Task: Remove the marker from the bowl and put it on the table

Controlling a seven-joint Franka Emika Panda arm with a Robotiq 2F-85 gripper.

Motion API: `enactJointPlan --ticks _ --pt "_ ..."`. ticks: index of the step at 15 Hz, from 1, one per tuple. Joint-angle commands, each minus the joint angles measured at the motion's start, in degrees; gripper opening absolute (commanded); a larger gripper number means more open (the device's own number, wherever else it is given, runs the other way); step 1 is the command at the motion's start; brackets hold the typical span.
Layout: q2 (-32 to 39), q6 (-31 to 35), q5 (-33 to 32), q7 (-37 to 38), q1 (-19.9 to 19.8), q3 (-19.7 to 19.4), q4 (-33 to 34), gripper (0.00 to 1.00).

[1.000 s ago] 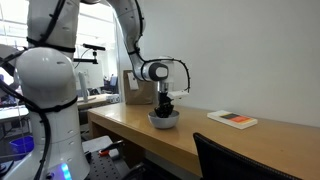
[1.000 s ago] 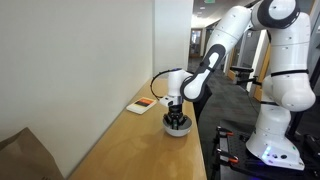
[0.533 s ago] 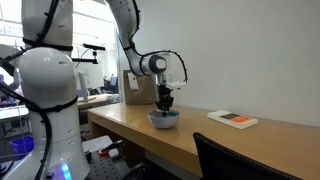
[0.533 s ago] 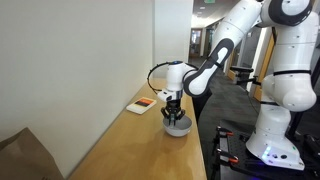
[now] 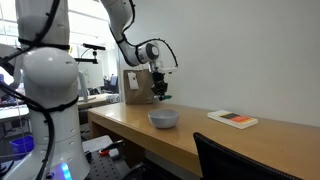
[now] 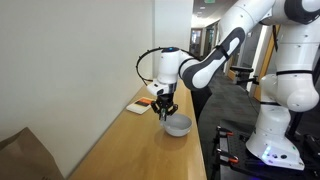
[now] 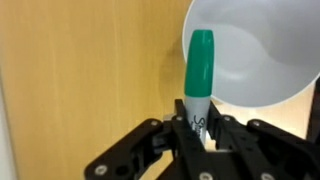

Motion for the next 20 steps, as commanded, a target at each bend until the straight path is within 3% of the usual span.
enactJointPlan --ticks 1,9,10,11,12,14,18,20 --pt "4.5 0.1 2.9 3.6 1.8 2.2 4.4 0.06" --pt "13.7 0.8 -0.5 10.3 2.1 3.1 13.6 0.06" --pt "14.2 1.3 -2.3 11.2 2.2 2.7 14.0 0.25" --pt "14.6 1.2 -3.9 11.5 2.3 2.3 14.6 0.5" --pt "14.8 0.8 -5.3 12.1 2.3 2.0 15.0 0.5" --pt "14.7 -0.9 -5.7 12.4 1.9 2.2 15.2 0.62" --pt "12.3 -1.3 1.3 13.3 0.1 3.9 14.0 0.92" --pt "9.8 -2.1 5.7 15.3 -0.4 4.4 13.3 1.0"
